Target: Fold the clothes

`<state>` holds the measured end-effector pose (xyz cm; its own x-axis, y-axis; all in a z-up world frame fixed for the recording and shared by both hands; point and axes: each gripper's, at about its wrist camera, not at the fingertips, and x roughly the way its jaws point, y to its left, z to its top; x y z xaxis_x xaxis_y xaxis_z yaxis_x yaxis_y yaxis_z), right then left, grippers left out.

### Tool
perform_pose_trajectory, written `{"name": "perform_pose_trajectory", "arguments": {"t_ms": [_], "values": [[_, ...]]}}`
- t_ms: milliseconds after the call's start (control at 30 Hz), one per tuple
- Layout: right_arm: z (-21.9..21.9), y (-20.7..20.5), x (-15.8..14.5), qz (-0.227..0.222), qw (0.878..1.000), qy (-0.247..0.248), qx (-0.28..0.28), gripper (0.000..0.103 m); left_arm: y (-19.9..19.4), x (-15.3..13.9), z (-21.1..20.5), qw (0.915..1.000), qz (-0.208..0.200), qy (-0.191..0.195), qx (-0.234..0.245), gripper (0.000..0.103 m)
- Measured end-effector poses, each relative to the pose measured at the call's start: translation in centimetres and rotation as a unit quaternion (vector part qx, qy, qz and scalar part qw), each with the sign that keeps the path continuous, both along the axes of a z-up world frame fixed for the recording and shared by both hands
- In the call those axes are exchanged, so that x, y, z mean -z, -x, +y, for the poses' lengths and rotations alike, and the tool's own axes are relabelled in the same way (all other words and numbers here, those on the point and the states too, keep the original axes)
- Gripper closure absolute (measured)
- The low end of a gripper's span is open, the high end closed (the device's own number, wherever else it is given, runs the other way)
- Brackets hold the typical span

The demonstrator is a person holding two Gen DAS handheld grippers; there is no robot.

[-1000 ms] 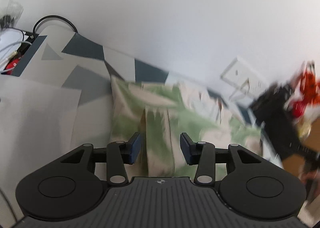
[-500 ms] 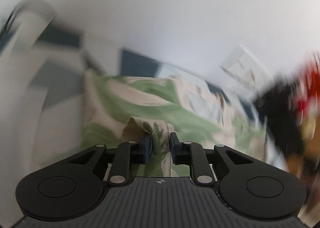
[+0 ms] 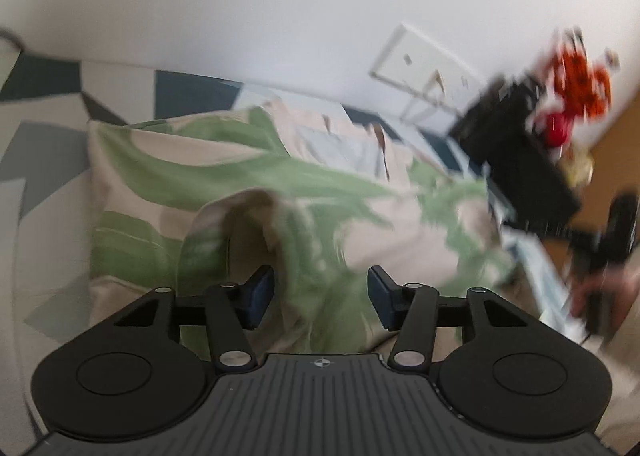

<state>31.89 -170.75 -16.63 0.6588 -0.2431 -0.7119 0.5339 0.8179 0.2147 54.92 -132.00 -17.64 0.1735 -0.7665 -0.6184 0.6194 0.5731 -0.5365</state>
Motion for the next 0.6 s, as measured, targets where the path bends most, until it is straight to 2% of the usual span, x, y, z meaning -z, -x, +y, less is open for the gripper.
{"name": "perform_pose_trajectory", "arguments": {"t_ms": [100,233,333,367,400,433,467,533,600], "values": [[-0.1,-0.2,0.3,0.003,1.000,-0.004,0.003,0.055,-1.8,0.3,0.8,0.9986,0.037,0.030,-0.023,0.050],[-0.1,-0.3,0.4,0.004,1.000,-0.007,0.004,0.055,-4.2,1.3,1.0,0.9923,0.093,0.068,-0.046,0.050],[-0.1,-0.5,0.4,0.004,1.000,-0.005,0.003,0.052,-5.6,2.0,1.3,0.9876,0.117,0.074,-0.074,0.053],[-0.2,-0.5,0.4,0.004,1.000,-0.005,0.004,0.051,-5.9,2.1,1.6,0.9856,0.119,0.079,-0.091,0.060],[-0.3,-0.5,0.4,0.004,1.000,-0.005,0.005,0.051,-6.1,2.3,1.9,0.9833,0.121,0.083,-0.108,0.089],[-0.4,-0.5,0.4,0.004,1.000,-0.005,0.007,0.051,-6.2,2.4,2.2,0.9809,0.123,0.085,-0.125,0.098],[-0.5,-0.5,0.3,0.003,1.000,-0.004,0.008,0.051,-6.1,2.3,2.5,0.9799,0.115,0.087,-0.138,0.098],[-0.9,-0.5,0.3,0.002,1.000,-0.006,0.013,0.051,-5.4,1.1,3.3,0.9817,0.071,0.094,-0.150,0.099],[-1.2,-0.6,0.2,-0.001,1.000,-0.004,0.014,0.051,-4.6,0.0,4.3,0.9799,0.038,0.108,-0.163,0.099]]}}
